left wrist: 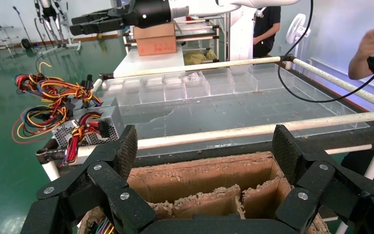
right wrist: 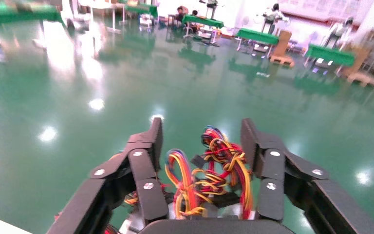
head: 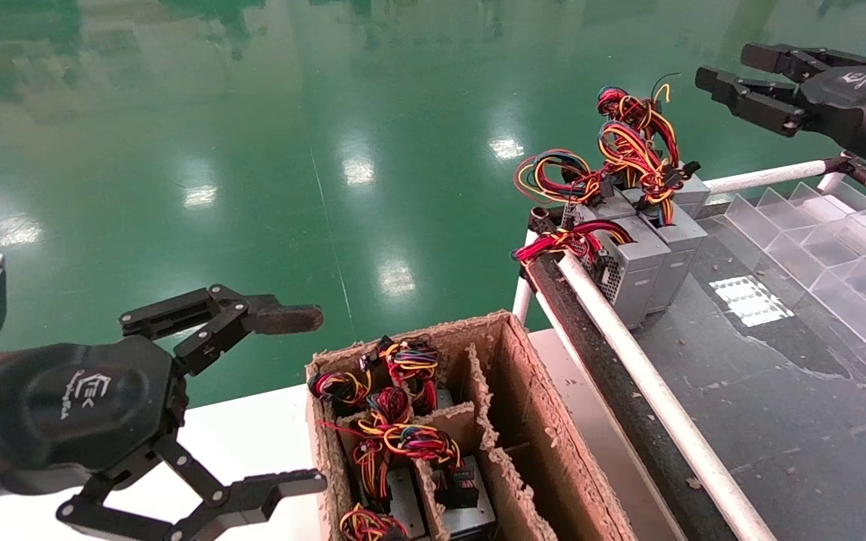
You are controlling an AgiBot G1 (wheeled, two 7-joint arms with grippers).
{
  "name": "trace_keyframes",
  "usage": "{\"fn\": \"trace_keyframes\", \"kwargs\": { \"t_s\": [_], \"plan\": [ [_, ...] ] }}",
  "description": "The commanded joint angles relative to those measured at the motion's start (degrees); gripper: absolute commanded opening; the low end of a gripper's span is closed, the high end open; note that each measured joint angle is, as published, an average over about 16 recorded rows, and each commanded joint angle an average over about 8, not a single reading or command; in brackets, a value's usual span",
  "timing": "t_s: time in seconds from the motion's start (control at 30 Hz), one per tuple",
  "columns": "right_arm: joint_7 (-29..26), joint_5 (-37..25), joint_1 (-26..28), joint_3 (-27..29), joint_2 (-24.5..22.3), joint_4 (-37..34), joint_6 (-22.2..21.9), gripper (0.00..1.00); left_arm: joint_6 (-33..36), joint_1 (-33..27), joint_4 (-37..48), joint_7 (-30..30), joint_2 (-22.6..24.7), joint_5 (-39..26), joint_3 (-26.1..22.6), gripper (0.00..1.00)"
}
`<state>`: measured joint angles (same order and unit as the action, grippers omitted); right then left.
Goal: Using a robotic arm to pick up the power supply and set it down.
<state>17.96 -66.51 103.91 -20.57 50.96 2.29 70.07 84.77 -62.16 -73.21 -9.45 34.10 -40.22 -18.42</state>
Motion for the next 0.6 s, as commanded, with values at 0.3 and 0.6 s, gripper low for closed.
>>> {"fn": "trace_keyframes", "kwargs": {
  "t_s": [0.3, 0.6],
  "plan": [
    [-5.3, 4.4, -5.9, 1.2, -2.5, 9.8, 2.8, 1.00, 0.0, 0.0, 0.0, 0.0, 0.0, 0.0, 0.0, 1.00],
    [-9.5, 8.1, -12.6, 1.8, -5.0, 21.0, 5.1, 1.00, 0.0, 0.0, 0.0, 0.0, 0.0, 0.0, 0.0, 1.00]
  ]
}}
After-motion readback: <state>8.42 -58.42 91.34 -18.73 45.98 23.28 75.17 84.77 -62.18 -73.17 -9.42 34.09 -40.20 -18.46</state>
